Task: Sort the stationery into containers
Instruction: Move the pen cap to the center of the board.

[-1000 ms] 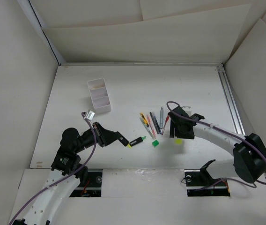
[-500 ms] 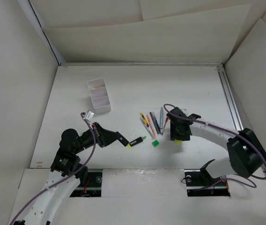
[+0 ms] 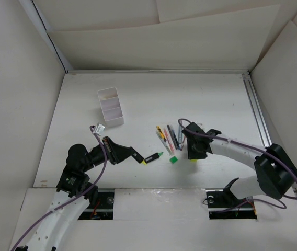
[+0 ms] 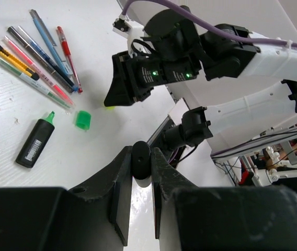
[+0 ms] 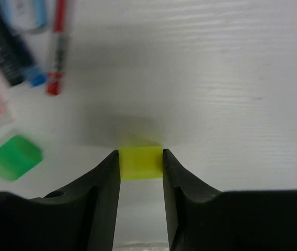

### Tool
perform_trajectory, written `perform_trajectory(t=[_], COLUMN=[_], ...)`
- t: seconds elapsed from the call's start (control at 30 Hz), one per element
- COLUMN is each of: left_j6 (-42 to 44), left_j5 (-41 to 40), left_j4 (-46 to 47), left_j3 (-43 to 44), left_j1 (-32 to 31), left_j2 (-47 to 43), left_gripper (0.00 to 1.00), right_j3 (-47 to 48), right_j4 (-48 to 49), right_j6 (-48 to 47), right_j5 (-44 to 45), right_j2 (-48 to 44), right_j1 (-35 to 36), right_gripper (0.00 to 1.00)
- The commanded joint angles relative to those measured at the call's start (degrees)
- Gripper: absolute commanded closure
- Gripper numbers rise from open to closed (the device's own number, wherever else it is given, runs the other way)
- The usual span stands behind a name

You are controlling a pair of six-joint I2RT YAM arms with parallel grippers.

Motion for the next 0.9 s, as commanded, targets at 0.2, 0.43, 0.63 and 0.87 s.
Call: perform_trajectory(t=[0.2,0.43,0.63,0.87], left_j6=[1.8,4.8,4.8,5.3], left_j5=[-1.4,-4.3,-4.8,-5.8], left_j4=[-1.0,-6.4,-7.8,-8.3], left_j3=[2.6,4.9,6.2,7.9], left_j1=[-0.1,-0.1,-0.1,-0.1], left_j2=[-0.7,-0.7,-0.7,0.4], left_gripper=[1.00,1.00,1.00,1.00], right_j3=[-0.7,4.1,4.6,2.4], right_j4=[10.9,16.7,16.7,12.7], right_j6=[7.9,10.8,12.1,10.3], right_j5=[-7.6,-8.0,-6.2,-4.0], right_j2=[1.2,11.5,12.0,1.6], right_j1=[13.7,20.6,22.5,22.5], right_gripper=[0.77,0.68,0.47,0.36])
